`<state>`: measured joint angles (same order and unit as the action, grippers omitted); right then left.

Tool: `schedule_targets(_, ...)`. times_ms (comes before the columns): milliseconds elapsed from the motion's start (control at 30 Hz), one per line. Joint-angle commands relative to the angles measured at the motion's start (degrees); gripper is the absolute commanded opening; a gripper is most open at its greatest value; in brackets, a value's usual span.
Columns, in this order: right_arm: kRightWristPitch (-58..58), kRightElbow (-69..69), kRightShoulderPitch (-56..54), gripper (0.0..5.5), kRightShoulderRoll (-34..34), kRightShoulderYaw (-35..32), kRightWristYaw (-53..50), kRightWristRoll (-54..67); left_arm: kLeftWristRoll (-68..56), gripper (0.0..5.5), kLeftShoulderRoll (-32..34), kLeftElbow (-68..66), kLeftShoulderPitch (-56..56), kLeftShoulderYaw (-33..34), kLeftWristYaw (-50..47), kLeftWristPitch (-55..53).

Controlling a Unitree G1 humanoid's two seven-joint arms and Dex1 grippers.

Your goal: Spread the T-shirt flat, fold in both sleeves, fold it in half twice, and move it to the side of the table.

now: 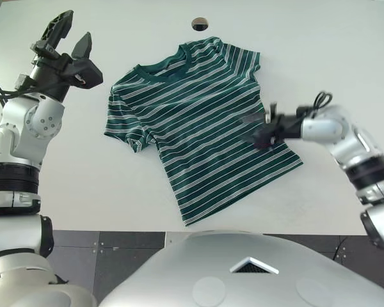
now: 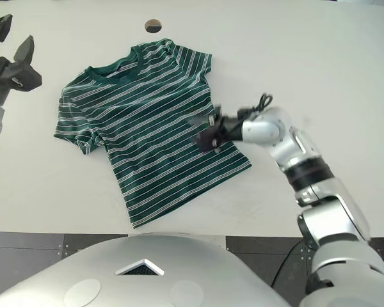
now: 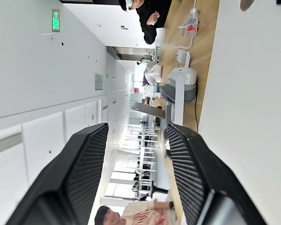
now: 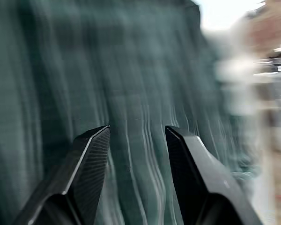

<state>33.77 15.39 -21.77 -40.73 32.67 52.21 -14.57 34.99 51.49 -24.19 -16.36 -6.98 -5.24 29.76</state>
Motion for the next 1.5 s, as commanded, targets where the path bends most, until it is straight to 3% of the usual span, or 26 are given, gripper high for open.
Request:
schedule_targets(33,-4.1,-3.1,2.9,2.17,-5.7,3.1,9.7,-3.7,-1.7,2.33,-0.3,2.5,-0.2,1.0,2.5,-0.7)
schedule_targets(167,-10.7,-15.0,7.6,2.17,-9.8,4.7,20.8,6.5,-2.3,2.33,-0.6,4.1,0.5,1.5,3.5,-1.3)
schedule_targets(267,-14.8,-20.7,8.6,2.17,-9.7,3.2,23.2,12.7,-2.7,2.33,-1.0,4.8,0.8,1.7,4.0,-1.9)
schedule_targets(433,-10.4,-14.5,2.3,2.17,-3.8,-2.4,13.7,7.1,-2.9,2.33,-1.8,5.8,1.2,1.6,4.5,-2.7)
schedule_targets(533,-9.2,-14.0,-1.8,2.17,-3.6,-6.4,12.1,8.1,-3.0,2.33,-2.1,6.3,1.1,1.6,5.1,-2.9)
schedule_targets(700,-16.1,-14.3,-7.7,2.17,-5.8,-9.8,24.2,21.1,-3.3,2.33,-2.6,6.6,0.1,1.5,6.1,-3.0)
schedule_targets(800,-18.6,-9.2,-10.9,2.17,-2.8,-9.1,28.7,23.6,-3.4,2.33,-2.9,6.4,-0.1,1.5,6.3,-3.0)
schedule_targets(1000,-8.9,17.7,-18.9,2.17,12.8,-7.9,3.8,6.2,-3.7,2.33,-3.3,5.8,-0.5,1.5,6.4,-2.5)
schedule_targets(1267,-2.4,48.5,-26.0,2.17,16.4,4.0,-20.5,-18.5,-3.5,2.33,-3.6,4.4,-1.1,1.6,6.0,-1.7)
schedule_targets(1500,-6.7,59.0,-35.3,2.17,20.1,4.4,-38.7,-23.7,-3.5,2.33,-4.1,3.7,-0.6,1.6,5.7,-1.4)
